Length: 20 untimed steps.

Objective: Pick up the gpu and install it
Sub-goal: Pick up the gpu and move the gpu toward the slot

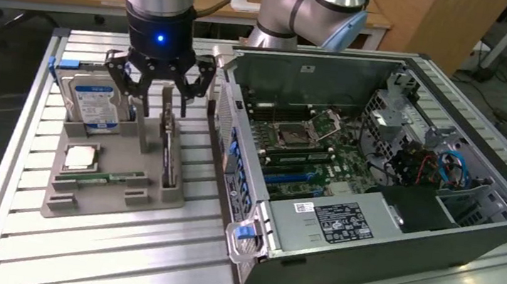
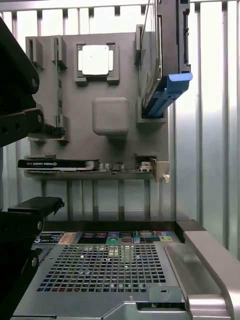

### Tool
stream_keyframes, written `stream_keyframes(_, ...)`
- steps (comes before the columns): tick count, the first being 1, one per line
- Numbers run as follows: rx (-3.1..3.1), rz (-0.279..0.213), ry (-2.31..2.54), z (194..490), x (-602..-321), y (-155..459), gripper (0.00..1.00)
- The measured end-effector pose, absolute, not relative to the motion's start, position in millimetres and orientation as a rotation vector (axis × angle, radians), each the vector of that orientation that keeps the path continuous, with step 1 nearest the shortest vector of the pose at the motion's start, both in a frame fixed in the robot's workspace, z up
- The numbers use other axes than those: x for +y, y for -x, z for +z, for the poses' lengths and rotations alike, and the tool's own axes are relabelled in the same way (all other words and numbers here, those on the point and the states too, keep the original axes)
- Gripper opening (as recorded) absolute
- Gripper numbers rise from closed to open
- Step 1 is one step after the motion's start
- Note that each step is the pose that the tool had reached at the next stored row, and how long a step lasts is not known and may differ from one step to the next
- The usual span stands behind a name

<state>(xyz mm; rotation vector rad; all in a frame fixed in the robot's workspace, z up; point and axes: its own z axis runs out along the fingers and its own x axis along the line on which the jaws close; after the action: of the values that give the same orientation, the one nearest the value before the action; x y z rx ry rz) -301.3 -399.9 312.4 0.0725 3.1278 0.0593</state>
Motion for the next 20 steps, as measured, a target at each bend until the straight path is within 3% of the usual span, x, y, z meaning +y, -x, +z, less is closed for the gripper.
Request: stream_keyframes(20, 3.128, 0.059, -0.073, 276.0, -399.8, 301.8, 0.59)
